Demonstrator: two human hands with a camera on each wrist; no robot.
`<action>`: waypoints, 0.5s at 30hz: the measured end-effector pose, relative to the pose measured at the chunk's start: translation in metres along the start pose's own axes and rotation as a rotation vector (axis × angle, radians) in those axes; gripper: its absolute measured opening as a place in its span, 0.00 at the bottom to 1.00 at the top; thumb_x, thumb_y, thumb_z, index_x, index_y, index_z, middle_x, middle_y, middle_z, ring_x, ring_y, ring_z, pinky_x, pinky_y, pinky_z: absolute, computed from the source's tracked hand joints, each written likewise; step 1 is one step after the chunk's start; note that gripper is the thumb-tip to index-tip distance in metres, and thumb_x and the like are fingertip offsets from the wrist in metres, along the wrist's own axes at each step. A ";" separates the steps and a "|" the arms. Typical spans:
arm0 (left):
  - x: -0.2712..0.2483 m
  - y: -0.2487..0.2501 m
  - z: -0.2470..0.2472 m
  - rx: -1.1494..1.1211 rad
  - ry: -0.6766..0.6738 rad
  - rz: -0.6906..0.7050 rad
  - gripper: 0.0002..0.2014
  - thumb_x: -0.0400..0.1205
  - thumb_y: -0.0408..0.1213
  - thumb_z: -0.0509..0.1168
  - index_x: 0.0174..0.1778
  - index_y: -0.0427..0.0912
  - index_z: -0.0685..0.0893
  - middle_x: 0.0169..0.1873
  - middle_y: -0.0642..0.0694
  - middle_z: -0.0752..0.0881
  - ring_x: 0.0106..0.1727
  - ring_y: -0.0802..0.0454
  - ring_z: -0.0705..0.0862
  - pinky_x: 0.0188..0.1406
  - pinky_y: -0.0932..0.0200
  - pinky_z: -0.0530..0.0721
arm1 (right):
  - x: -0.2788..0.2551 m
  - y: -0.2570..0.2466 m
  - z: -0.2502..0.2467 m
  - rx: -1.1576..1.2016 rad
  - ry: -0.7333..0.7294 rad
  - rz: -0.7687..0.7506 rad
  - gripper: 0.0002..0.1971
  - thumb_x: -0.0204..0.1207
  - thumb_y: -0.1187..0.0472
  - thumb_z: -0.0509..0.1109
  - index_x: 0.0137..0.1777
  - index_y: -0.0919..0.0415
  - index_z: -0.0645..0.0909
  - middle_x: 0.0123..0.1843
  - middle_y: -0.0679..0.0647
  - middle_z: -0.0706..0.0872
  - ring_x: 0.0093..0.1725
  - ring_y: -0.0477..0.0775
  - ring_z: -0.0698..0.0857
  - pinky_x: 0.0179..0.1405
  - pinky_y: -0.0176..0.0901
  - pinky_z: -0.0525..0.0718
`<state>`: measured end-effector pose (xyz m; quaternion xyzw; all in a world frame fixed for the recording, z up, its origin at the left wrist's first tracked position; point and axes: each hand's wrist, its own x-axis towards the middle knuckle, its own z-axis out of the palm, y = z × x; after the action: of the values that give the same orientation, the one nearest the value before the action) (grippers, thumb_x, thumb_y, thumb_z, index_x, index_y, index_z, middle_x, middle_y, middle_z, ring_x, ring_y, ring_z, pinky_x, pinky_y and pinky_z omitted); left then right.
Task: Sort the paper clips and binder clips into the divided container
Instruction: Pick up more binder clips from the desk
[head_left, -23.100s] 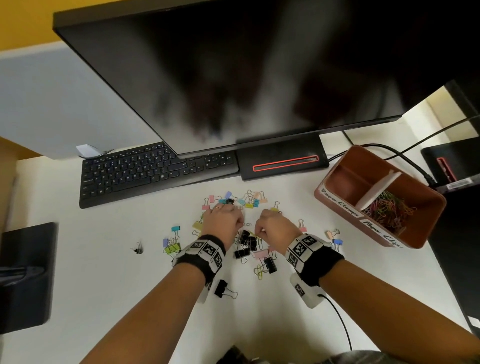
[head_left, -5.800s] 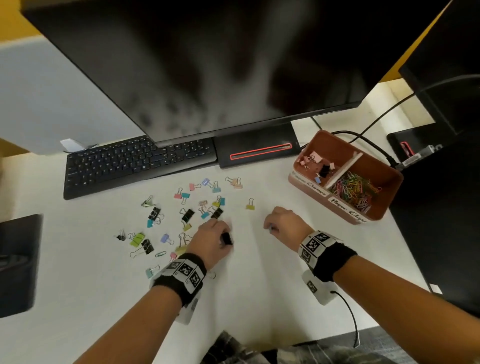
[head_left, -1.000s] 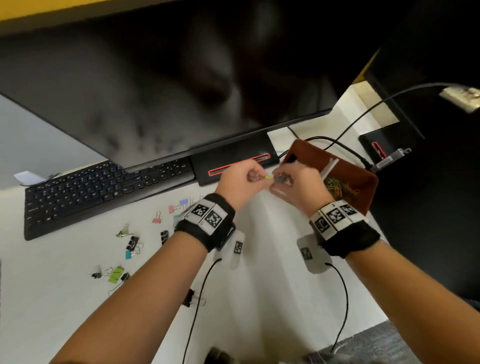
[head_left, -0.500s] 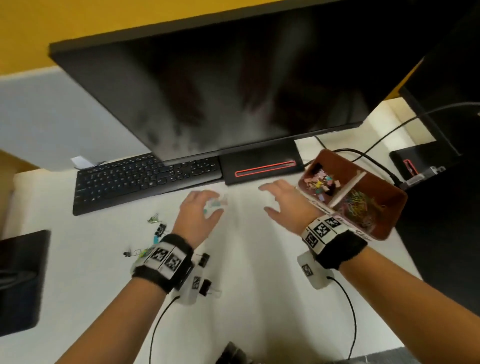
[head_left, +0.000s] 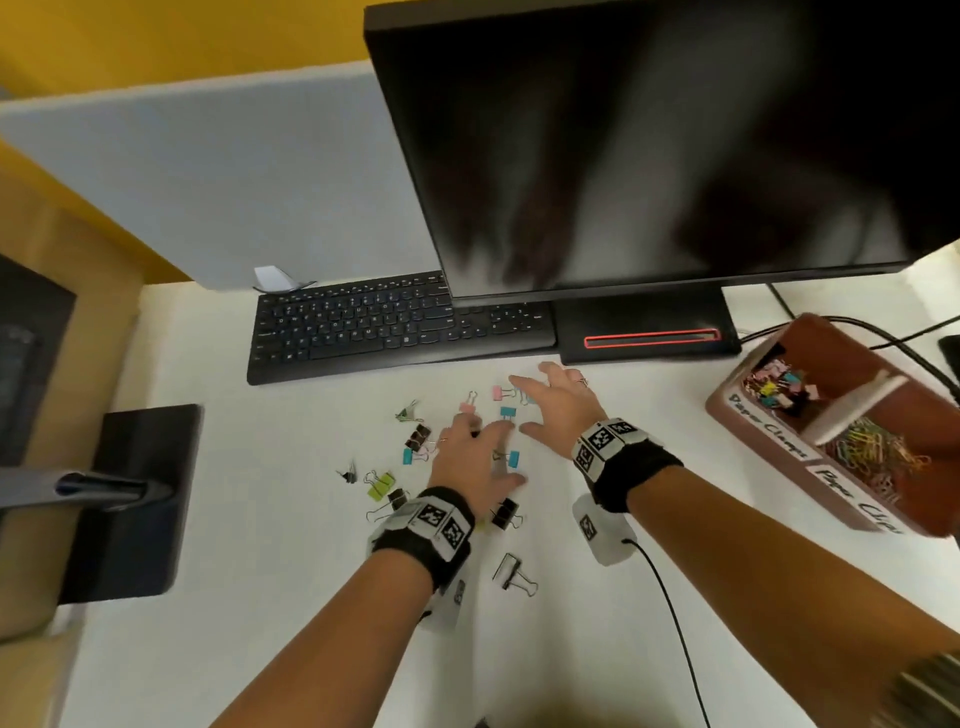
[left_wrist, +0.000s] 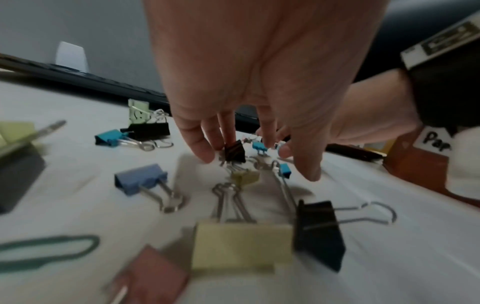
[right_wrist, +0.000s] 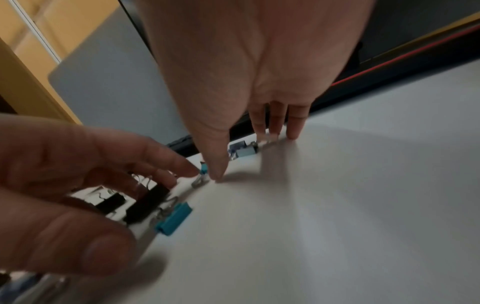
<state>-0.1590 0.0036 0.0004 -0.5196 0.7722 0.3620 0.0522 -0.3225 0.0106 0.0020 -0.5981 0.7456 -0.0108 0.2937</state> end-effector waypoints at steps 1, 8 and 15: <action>0.002 -0.002 0.003 0.038 -0.008 0.012 0.29 0.70 0.50 0.72 0.67 0.58 0.73 0.71 0.47 0.63 0.71 0.44 0.65 0.72 0.46 0.71 | 0.002 -0.001 0.001 -0.002 0.014 -0.005 0.30 0.76 0.54 0.67 0.78 0.45 0.63 0.80 0.57 0.60 0.76 0.64 0.62 0.75 0.55 0.66; 0.011 -0.018 0.012 -0.037 0.155 0.187 0.08 0.74 0.31 0.71 0.48 0.44 0.86 0.52 0.46 0.76 0.55 0.49 0.72 0.59 0.53 0.78 | -0.012 0.012 0.017 0.038 0.061 -0.054 0.18 0.80 0.66 0.62 0.69 0.56 0.76 0.68 0.57 0.75 0.66 0.61 0.72 0.65 0.50 0.76; 0.025 -0.020 0.008 -0.010 0.039 0.195 0.05 0.75 0.33 0.70 0.45 0.43 0.84 0.50 0.48 0.76 0.54 0.44 0.78 0.61 0.51 0.79 | -0.021 0.022 0.018 0.246 0.042 0.061 0.17 0.76 0.67 0.68 0.64 0.60 0.79 0.65 0.57 0.81 0.63 0.60 0.78 0.66 0.45 0.72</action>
<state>-0.1561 -0.0143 -0.0272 -0.4490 0.8182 0.3590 -0.0007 -0.3312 0.0412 -0.0121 -0.5341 0.7626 -0.1058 0.3492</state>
